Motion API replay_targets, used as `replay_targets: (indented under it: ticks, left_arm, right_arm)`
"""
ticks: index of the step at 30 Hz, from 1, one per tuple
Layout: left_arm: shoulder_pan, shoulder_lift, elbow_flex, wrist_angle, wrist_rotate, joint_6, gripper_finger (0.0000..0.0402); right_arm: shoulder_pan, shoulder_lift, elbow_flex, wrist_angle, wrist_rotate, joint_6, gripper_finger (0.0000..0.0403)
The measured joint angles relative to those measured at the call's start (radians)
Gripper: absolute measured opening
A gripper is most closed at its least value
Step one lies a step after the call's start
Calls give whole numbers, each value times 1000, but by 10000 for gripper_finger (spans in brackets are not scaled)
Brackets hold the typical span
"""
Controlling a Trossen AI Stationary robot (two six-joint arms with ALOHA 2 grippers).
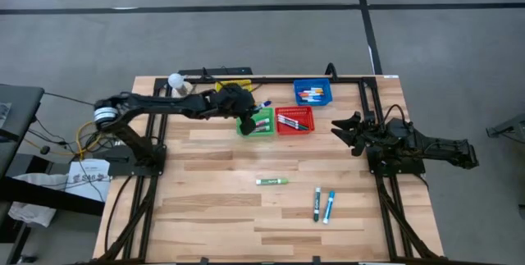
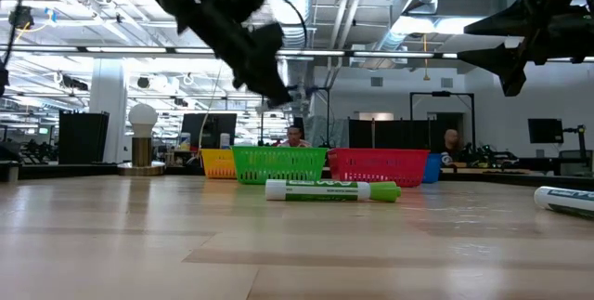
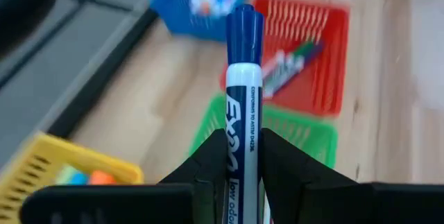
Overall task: Pick & Place Markers
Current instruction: Put the dark blue marker into the green bin, then put the light green marker into the green bin
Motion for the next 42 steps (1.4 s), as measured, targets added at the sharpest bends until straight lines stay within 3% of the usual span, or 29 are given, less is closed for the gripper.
replay_targets:
  ticks: [12, 24, 38, 42]
  left_arm:
    - [5, 192, 0, -5, 2, 3, 70]
    - [5, 195, 0, -12, 30, 0, 74]
    - [5, 168, 0, -3, 20, 0, 139]
    - [2, 104, 0, -1, 17, -6, 149]
  right_arm:
    - [0, 0, 0, 0, 0, 0, 205]
    - [0, 0, 0, 0, 0, 0, 205]
    - [0, 0, 0, 3, 0, 3, 205]
    - [0, 0, 0, 44, 0, 95, 205]
